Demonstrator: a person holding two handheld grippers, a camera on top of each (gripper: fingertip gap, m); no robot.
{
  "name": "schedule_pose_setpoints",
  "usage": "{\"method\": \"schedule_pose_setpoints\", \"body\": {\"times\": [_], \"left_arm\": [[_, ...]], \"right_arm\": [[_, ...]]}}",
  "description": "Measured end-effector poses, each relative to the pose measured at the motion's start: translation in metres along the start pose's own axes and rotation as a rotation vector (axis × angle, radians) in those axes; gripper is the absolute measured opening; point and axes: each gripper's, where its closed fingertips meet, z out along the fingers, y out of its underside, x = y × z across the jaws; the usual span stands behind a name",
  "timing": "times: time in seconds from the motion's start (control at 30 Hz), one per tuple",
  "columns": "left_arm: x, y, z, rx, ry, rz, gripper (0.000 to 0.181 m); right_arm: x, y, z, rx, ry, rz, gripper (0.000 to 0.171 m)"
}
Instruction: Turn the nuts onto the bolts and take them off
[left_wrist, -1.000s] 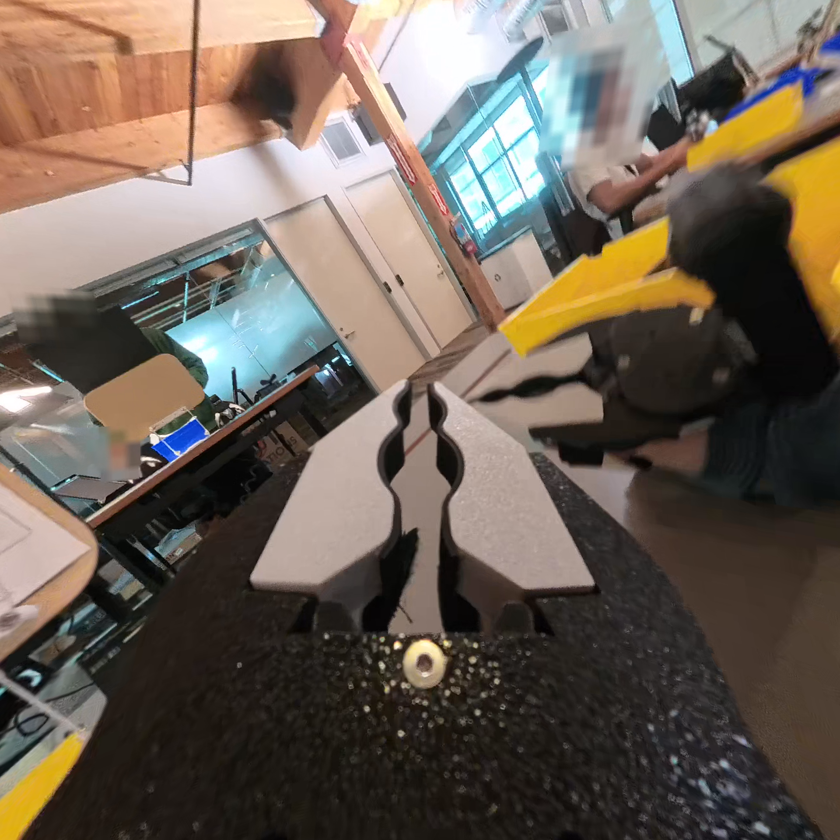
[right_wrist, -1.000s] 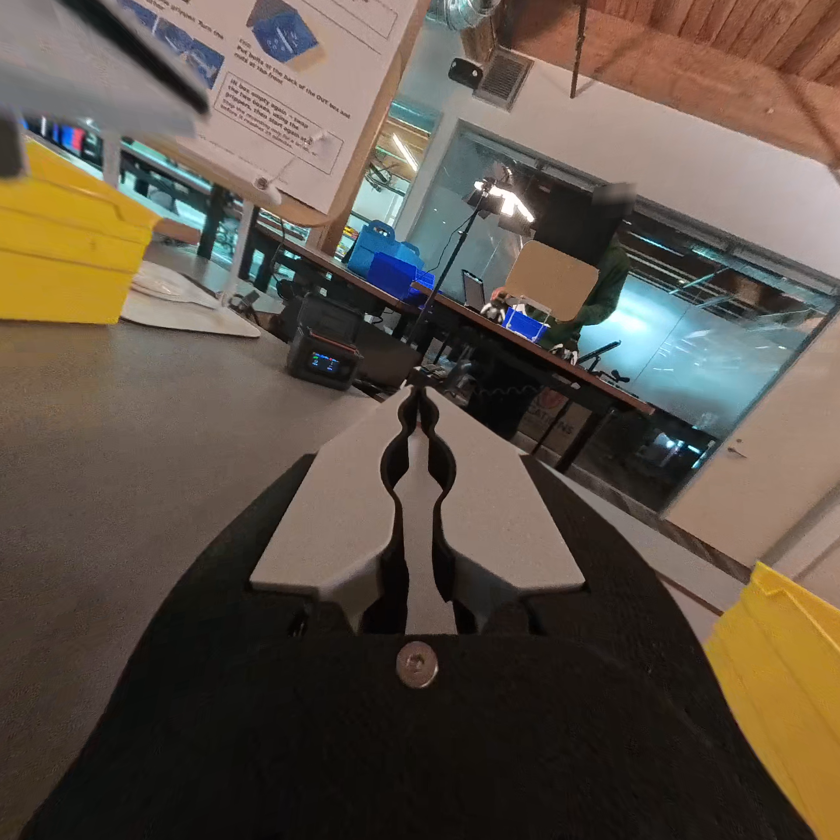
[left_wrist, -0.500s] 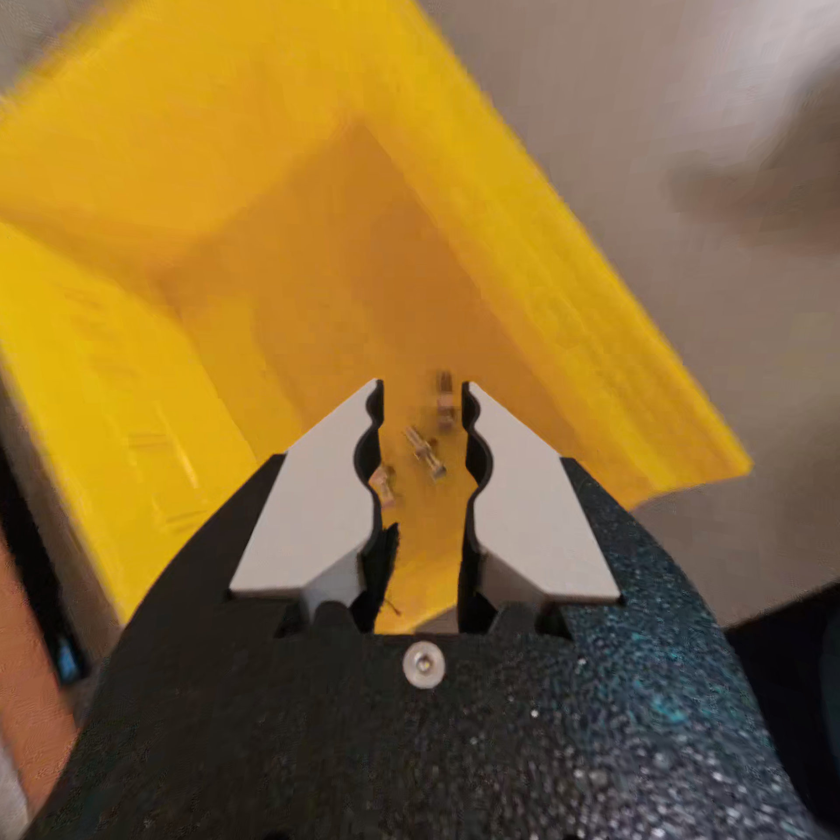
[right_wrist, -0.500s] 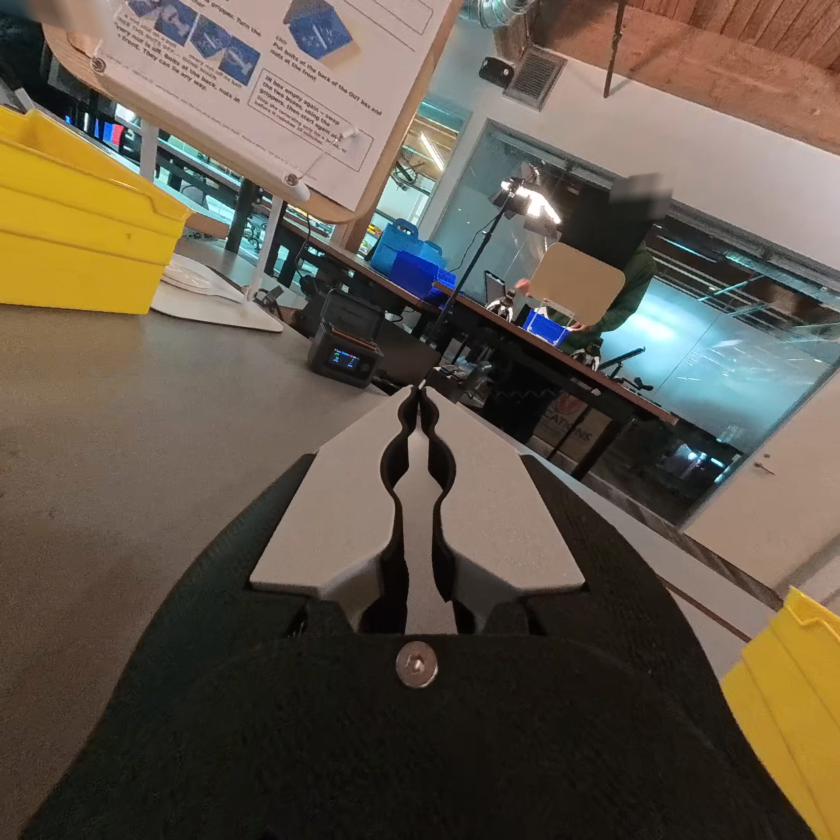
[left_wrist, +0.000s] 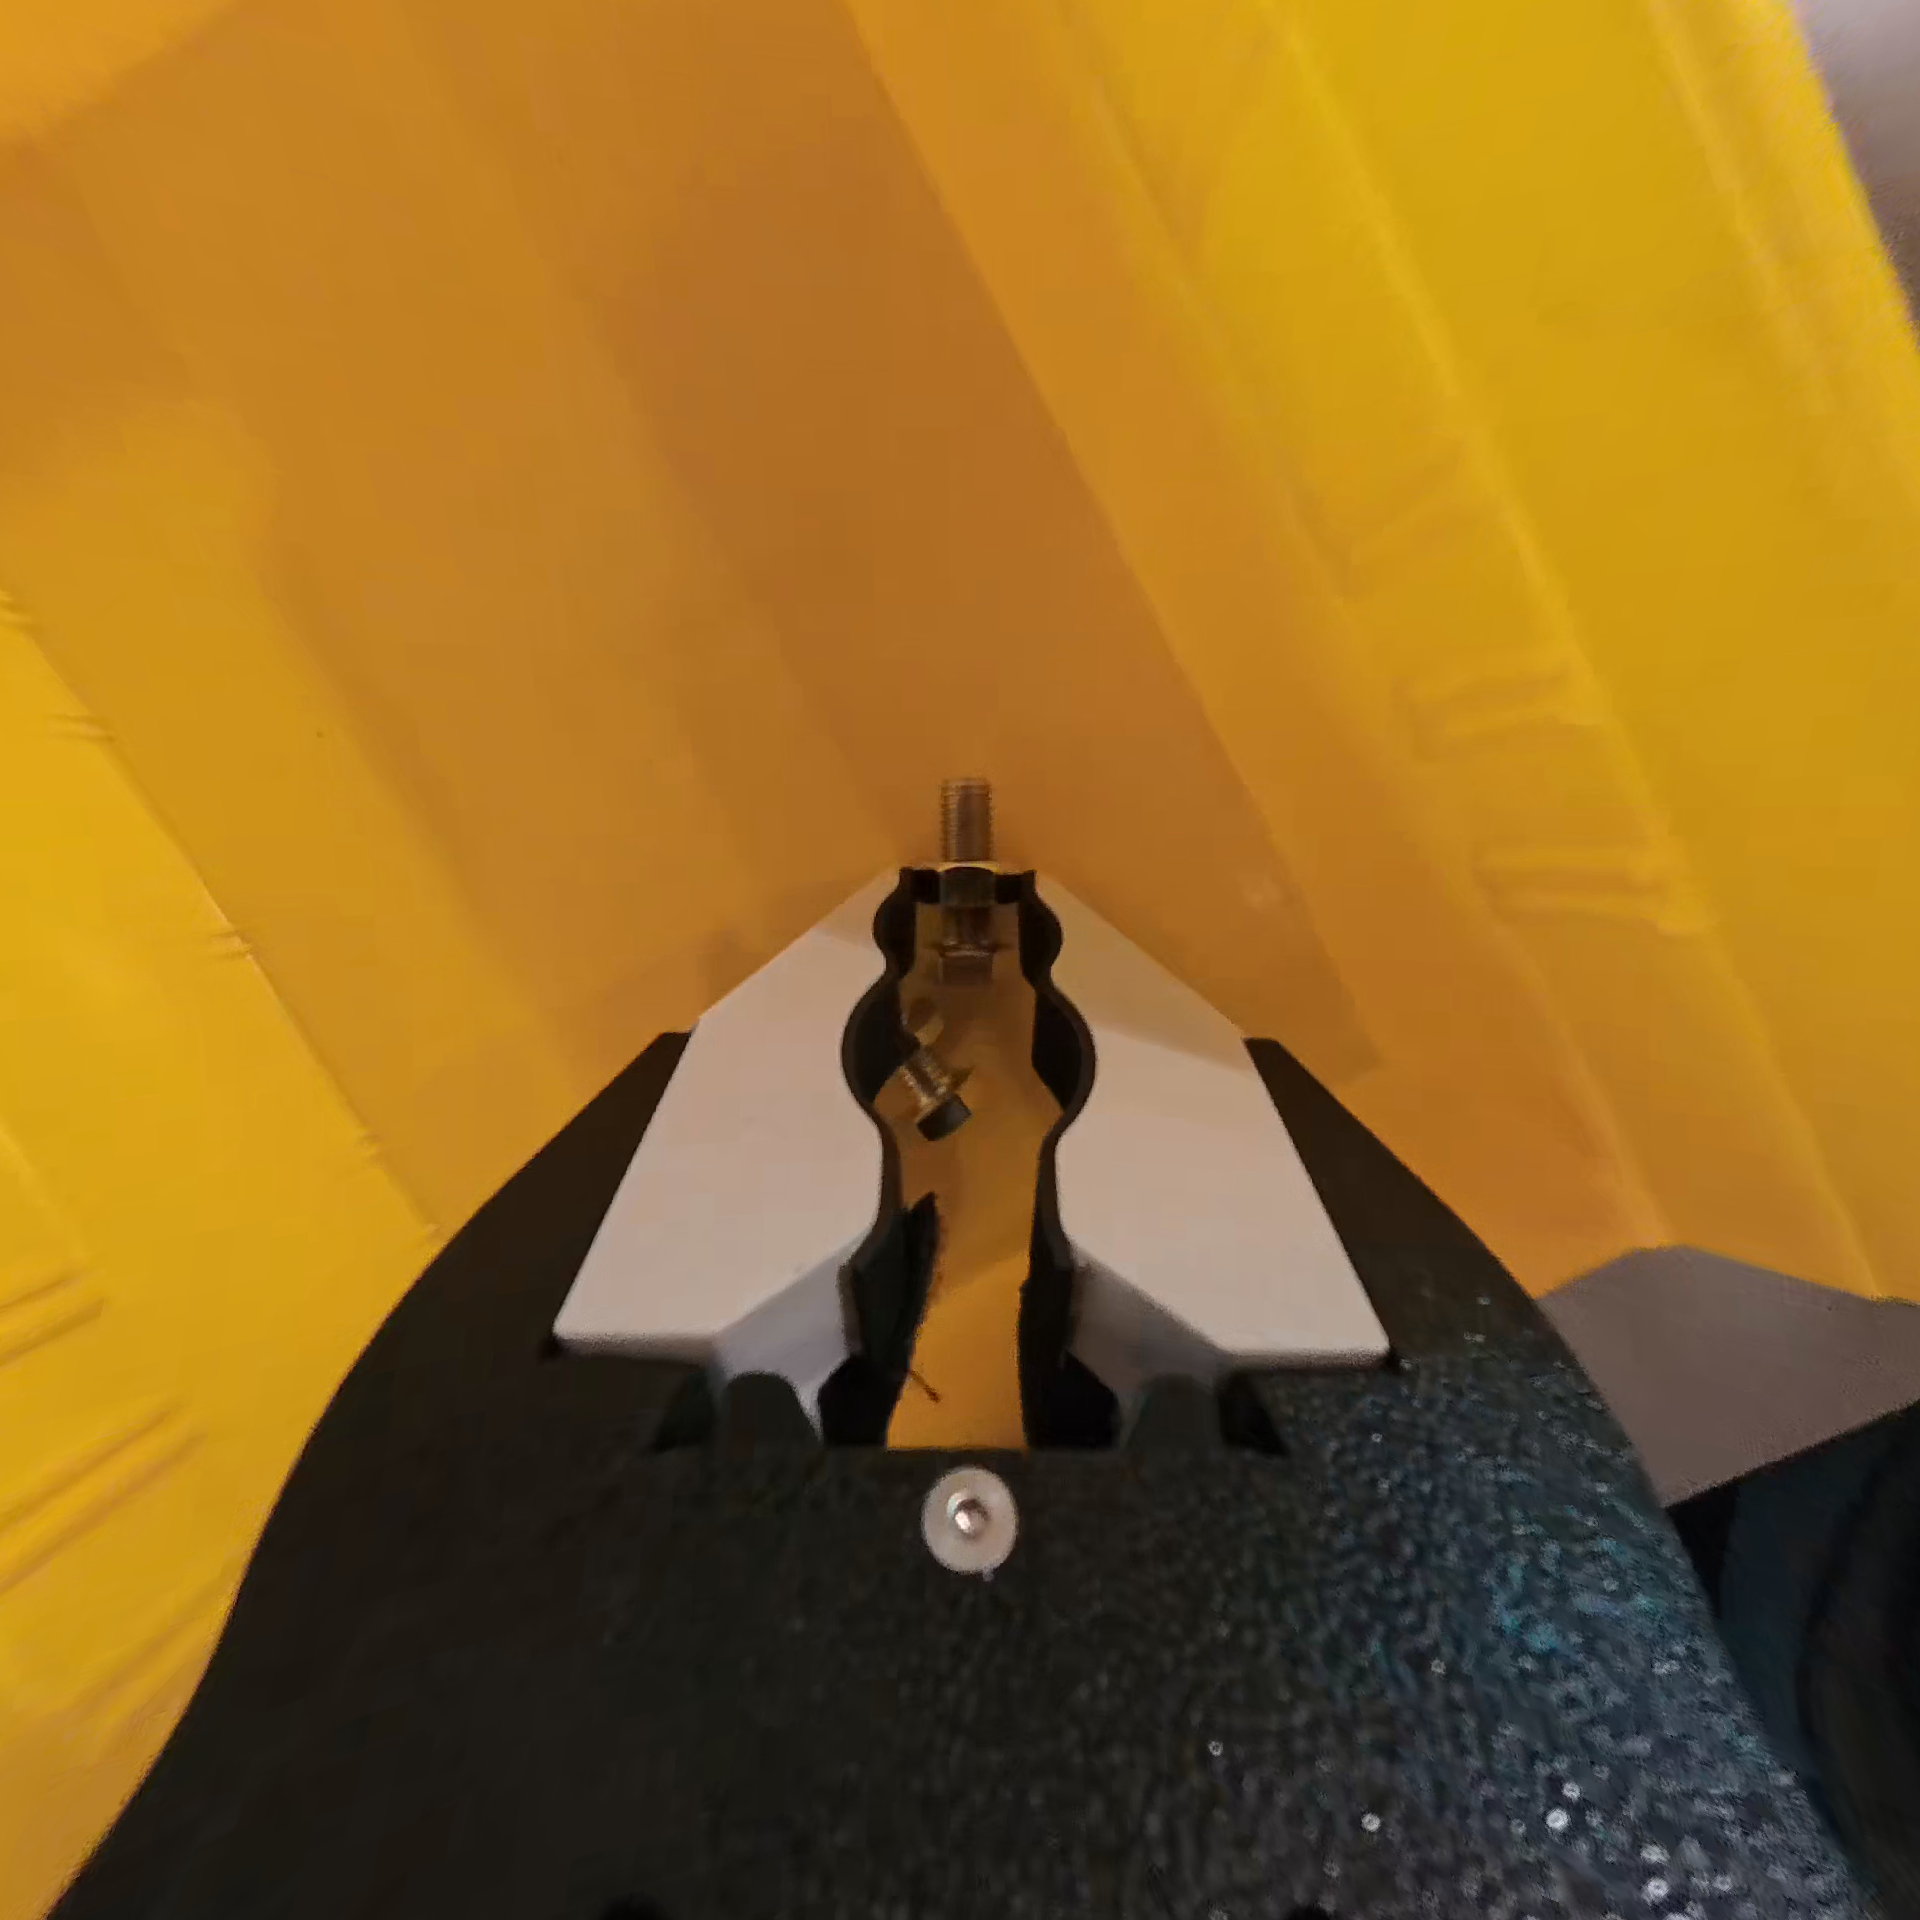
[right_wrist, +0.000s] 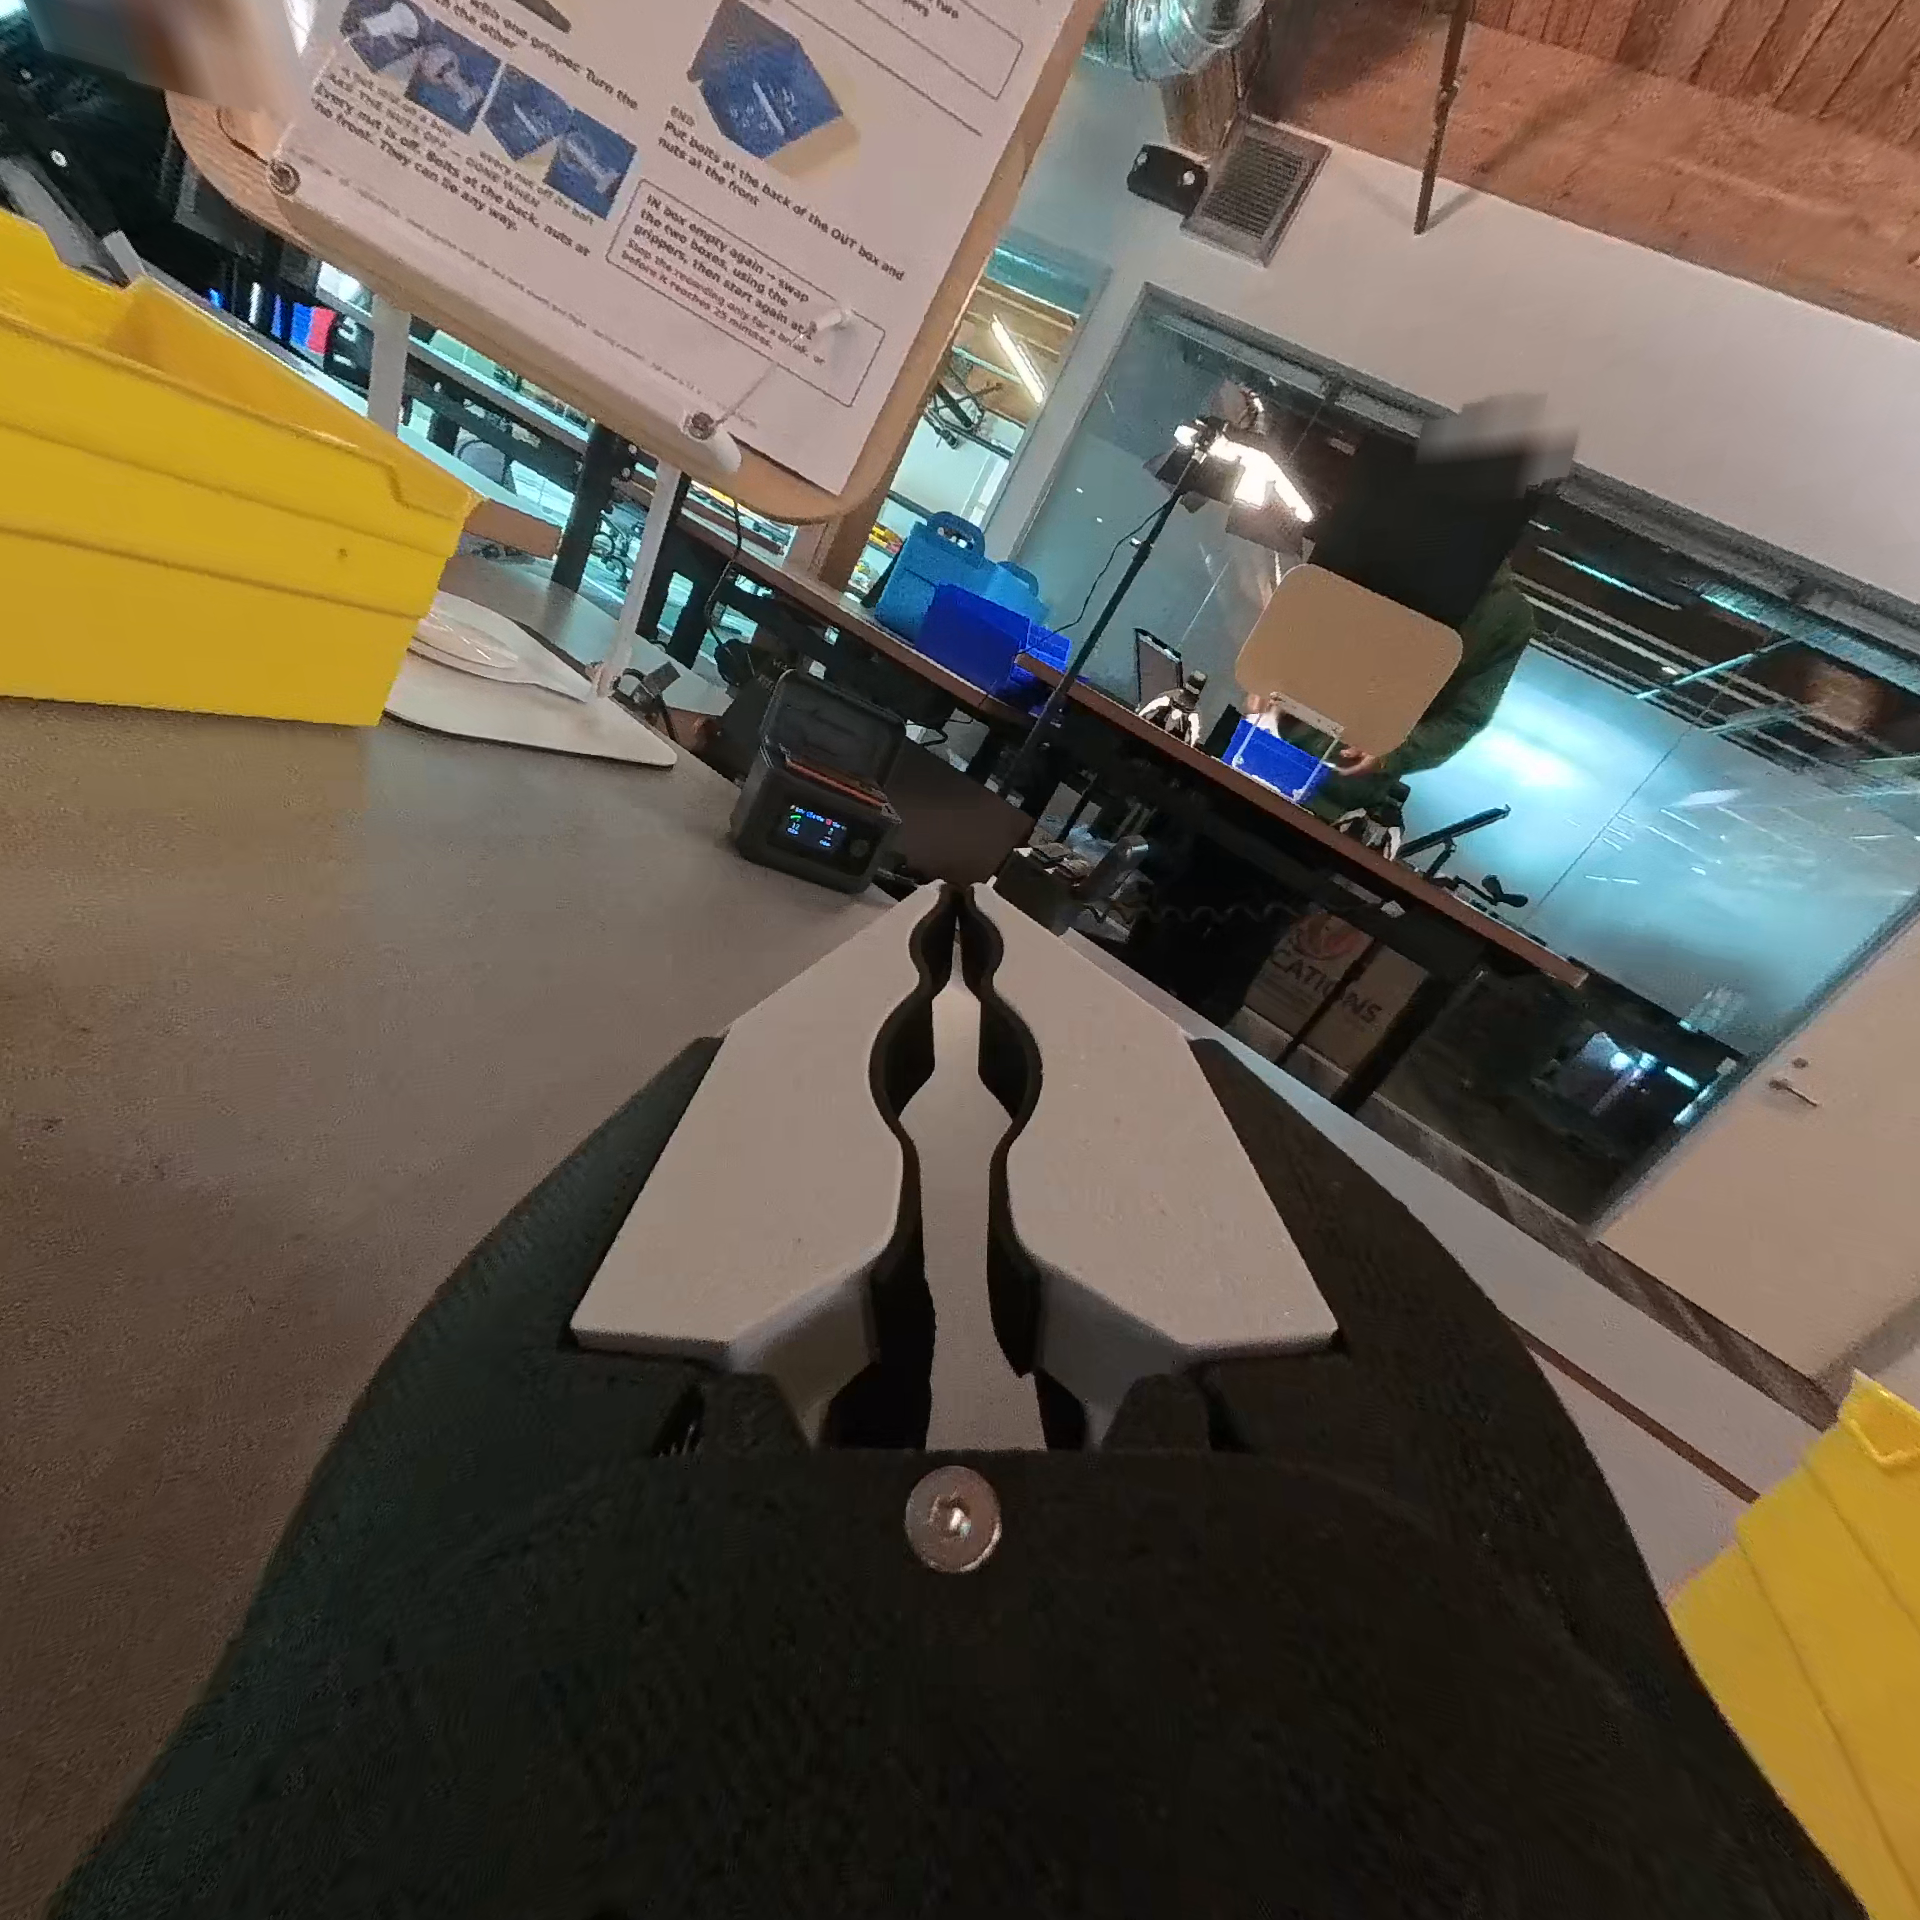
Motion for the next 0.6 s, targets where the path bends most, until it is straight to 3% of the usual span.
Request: {"method": "schedule_pose_setpoints", "body": {"times": [0.1,0.17,0.27,0.33,0.4,0.47,0.53,0.6], "left_arm": [[-0.014,-0.013,-0.011,0.069,-0.148,0.034,0.016],[-0.013,-0.047,-0.040,0.263,-0.257,0.047,0.016],[0.027,-0.109,-0.097,0.619,-0.397,0.229,0.017],[0.071,-0.141,-0.115,0.766,-0.470,0.422,0.017],[0.113,-0.162,-0.114,0.867,-0.547,0.616,0.016],[0.143,-0.175,-0.105,0.952,-0.633,0.733,0.016],[0.171,-0.179,-0.082,0.976,-0.622,0.829,0.016],[0.193,-0.180,-0.059,0.976,-0.620,0.933,0.016]], "right_arm": [[-0.001,-0.001,0.001,0.005,-0.008,0.006,0.000],[-0.002,-0.001,0.001,0.008,-0.017,0.014,0.000],[-0.011,-0.004,0.003,0.024,-0.089,0.038,0.000],[-0.028,-0.005,0.003,0.018,-0.218,0.048,0.004],[-0.042,-0.014,-0.003,0.034,-0.374,0.166,0.007],[-0.050,-0.032,-0.016,0.059,-0.566,0.428,0.012],[-0.050,-0.052,-0.030,0.071,-0.750,0.691,0.019],[-0.046,-0.064,-0.038,0.071,-0.842,0.821,0.022]]}}
